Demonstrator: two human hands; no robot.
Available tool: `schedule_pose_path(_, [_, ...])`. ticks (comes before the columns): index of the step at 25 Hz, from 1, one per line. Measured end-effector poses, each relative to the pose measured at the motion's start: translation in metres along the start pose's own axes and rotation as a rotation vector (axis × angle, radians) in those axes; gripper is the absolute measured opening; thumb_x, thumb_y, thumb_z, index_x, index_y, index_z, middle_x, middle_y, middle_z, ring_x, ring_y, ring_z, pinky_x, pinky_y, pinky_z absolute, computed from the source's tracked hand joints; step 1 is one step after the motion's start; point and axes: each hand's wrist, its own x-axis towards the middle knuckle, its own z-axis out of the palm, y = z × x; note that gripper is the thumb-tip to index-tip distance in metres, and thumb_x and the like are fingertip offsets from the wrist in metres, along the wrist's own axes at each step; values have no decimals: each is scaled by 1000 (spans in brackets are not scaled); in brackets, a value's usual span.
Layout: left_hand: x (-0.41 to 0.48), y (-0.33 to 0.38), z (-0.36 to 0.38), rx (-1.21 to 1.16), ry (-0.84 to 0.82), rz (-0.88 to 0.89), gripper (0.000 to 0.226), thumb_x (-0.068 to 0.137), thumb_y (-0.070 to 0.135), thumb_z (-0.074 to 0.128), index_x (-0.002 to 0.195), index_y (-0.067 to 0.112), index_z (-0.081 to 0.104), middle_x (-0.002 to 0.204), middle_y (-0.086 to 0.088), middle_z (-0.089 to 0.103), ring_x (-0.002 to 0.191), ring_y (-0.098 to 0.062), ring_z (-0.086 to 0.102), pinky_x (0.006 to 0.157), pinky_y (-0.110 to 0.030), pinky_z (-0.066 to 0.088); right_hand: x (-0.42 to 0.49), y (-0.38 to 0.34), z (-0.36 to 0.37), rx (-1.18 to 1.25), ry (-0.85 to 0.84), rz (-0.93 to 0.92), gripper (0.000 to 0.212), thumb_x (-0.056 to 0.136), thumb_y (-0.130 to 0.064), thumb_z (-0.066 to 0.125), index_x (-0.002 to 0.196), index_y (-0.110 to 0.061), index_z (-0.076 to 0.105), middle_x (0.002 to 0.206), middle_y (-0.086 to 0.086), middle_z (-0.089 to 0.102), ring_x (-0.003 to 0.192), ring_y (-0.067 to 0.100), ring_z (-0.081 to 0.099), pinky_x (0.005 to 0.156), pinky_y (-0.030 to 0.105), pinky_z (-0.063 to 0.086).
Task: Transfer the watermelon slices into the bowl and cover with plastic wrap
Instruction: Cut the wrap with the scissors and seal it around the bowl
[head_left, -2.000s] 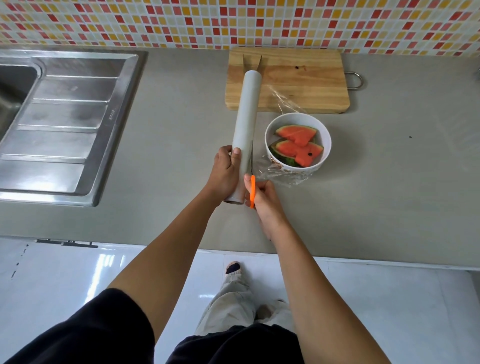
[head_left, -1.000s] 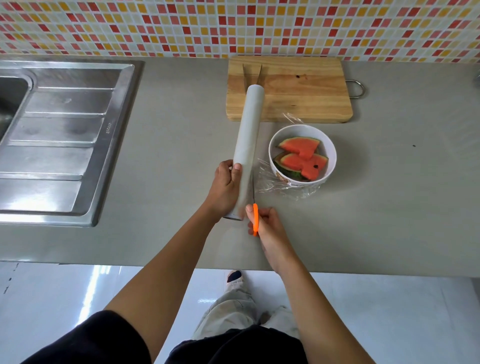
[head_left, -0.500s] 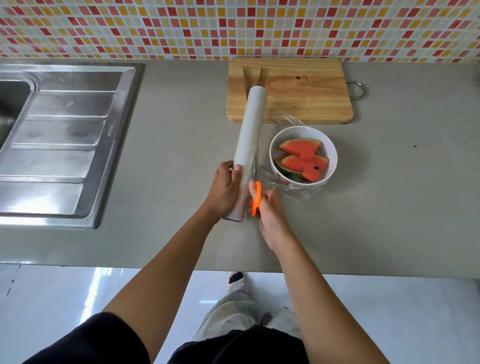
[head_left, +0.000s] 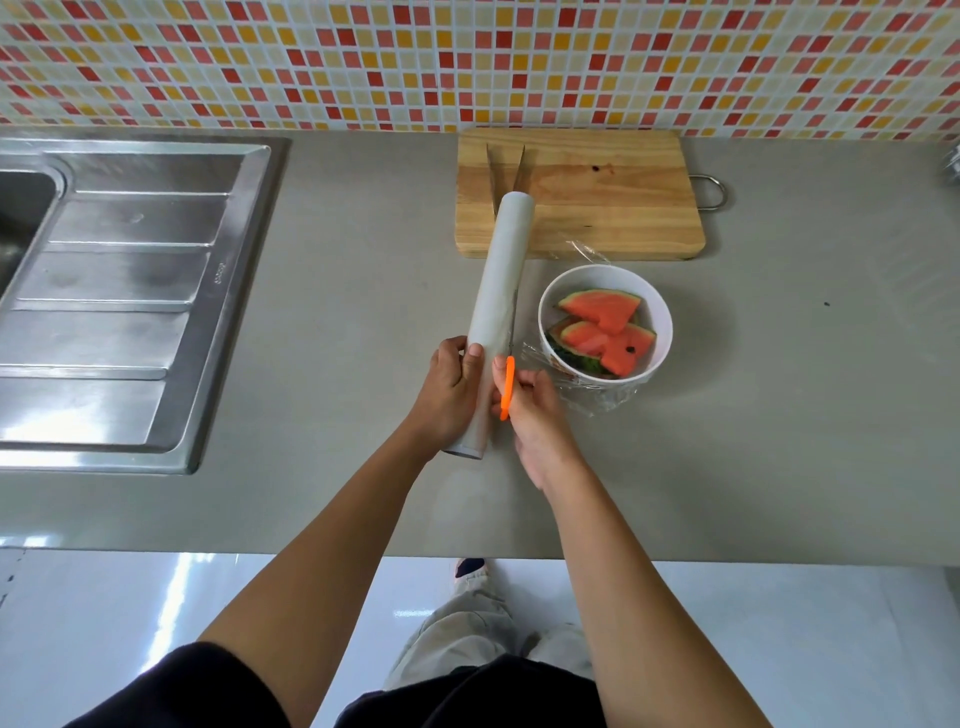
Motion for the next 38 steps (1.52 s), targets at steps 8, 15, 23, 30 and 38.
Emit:
schedule_pose_path(8, [6, -4, -13, 37, -55, 11, 39, 101, 33, 31, 126, 5, 40, 130, -13, 44, 119, -24, 48, 101, -40, 40, 12, -3, 11, 23, 46, -39, 43, 67, -54, 67, 81, -17, 49, 70, -2, 53, 67, 11, 49, 73, 29, 41])
schedule_pose_path(15, [3, -11, -19, 76, -88, 27, 38, 100, 34, 32, 127, 8, 41, 131, -11, 43, 118, -19, 46, 99, -32, 38, 17, -10, 19, 52, 71, -62, 30, 81, -43, 64, 76, -16, 50, 70, -1, 51, 64, 10, 48, 67, 25, 41])
schedule_pose_path(23, [7, -15, -26, 114, -81, 31, 38, 100, 35, 32, 126, 9, 42, 129, -9, 45, 111, -16, 48, 90, -26, 37, 17, -20, 26, 33, 18, -78, 36, 81, -47, 61, 61, -19, 52, 58, -6, 49, 58, 7, 44, 61, 21, 36])
schedule_pose_path(30, [14, -8, -26, 75, -68, 25, 37, 101, 31, 31, 126, 6, 41, 130, -14, 44, 118, -24, 48, 100, -38, 40, -7, 6, 26, 97, 26, -18, 52, 75, -52, 65, 88, -2, 60, 76, 2, 56, 71, 11, 46, 67, 27, 37])
schedule_pose_path(38, [15, -14, -31, 139, -70, 69, 41, 100, 32, 32, 128, 5, 42, 131, -14, 45, 112, -20, 50, 99, -37, 41, 23, -33, 35, 42, 124, -12, 37, 79, -48, 63, 57, -22, 49, 52, -6, 46, 49, 8, 42, 56, 21, 35])
